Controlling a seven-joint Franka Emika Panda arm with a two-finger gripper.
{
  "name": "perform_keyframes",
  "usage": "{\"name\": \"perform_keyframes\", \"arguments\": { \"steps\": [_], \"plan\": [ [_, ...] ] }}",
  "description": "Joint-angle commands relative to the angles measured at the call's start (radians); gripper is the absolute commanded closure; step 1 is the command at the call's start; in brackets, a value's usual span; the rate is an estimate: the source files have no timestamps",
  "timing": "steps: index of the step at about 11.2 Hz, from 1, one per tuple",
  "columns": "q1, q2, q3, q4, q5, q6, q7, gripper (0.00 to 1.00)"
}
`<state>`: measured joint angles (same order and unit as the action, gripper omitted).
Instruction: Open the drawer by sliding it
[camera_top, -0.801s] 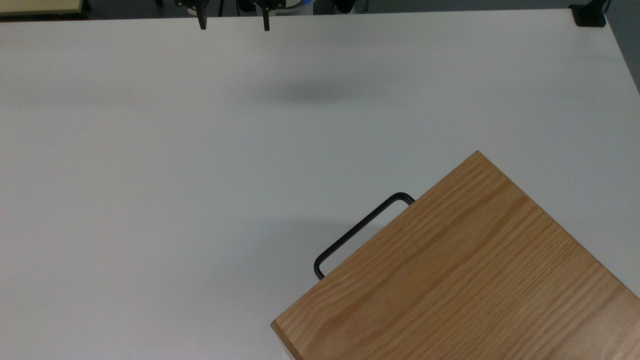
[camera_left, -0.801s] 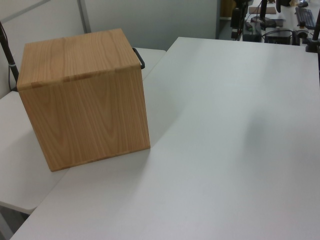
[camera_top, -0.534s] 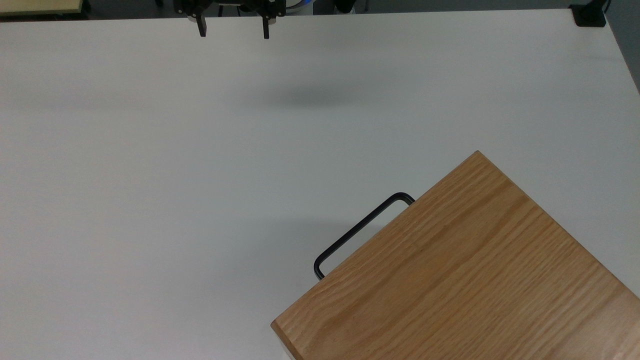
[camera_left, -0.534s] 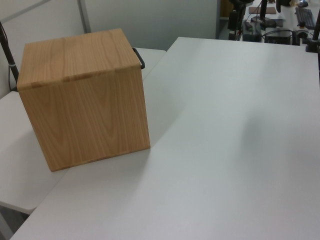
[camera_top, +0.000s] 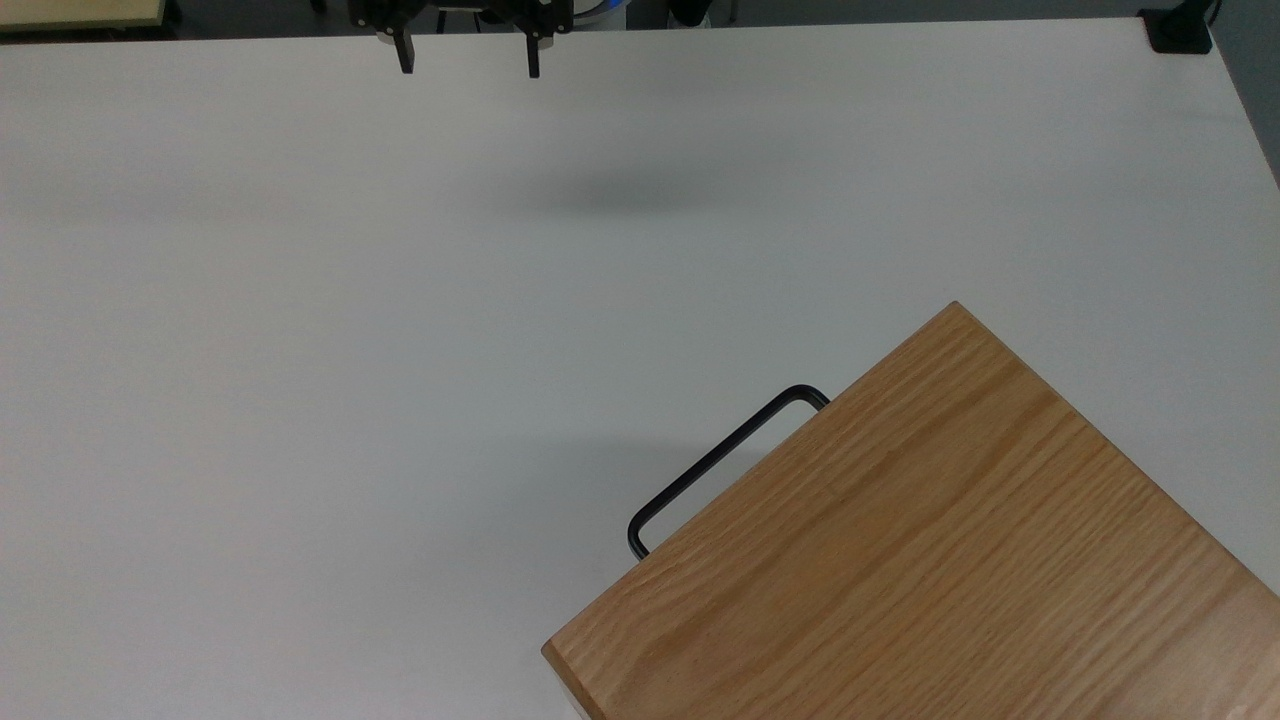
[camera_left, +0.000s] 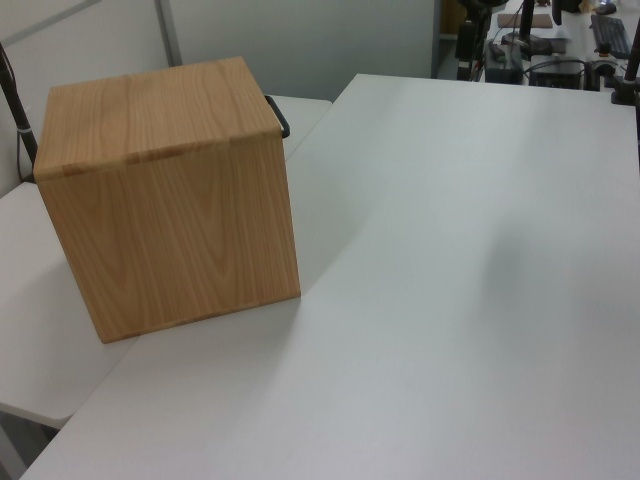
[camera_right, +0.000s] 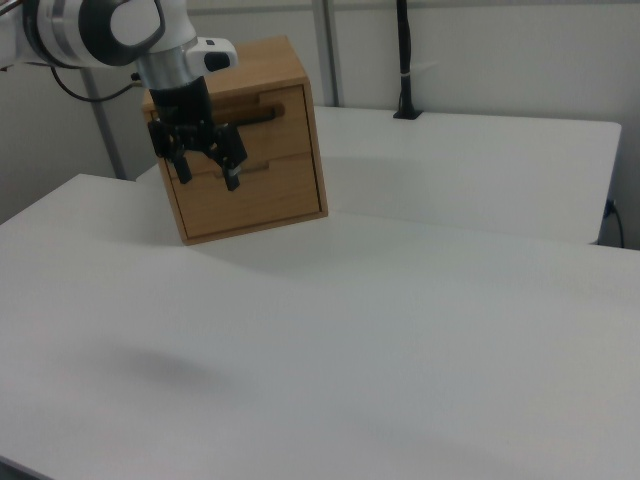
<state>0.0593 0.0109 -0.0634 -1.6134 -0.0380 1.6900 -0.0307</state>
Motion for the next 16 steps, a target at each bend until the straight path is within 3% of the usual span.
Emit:
{"name": "perform_keyframes", "arguments": {
  "steps": [1,3,5,9,11,14,16],
  "plan": [
    [0.013,-0.016,-0.006,-0.026,-0.011,0.028,0.015,0.0],
    [0.005,-0.013,-0.009,-0.025,-0.013,0.034,-0.02,0.0],
    [0.01,0.003,-0.026,-0.019,0.039,0.043,-0.016,0.0],
    [0.002,0.041,-0.026,0.01,0.225,0.164,0.403,0.0],
    [0.004,0.085,-0.027,0.01,0.318,0.306,0.443,0.0],
    [0.013,0.178,-0.026,0.012,0.553,0.57,0.538,0.0],
    [0.016,0.227,-0.013,0.016,0.601,0.667,0.578,0.0]
  ]
}}
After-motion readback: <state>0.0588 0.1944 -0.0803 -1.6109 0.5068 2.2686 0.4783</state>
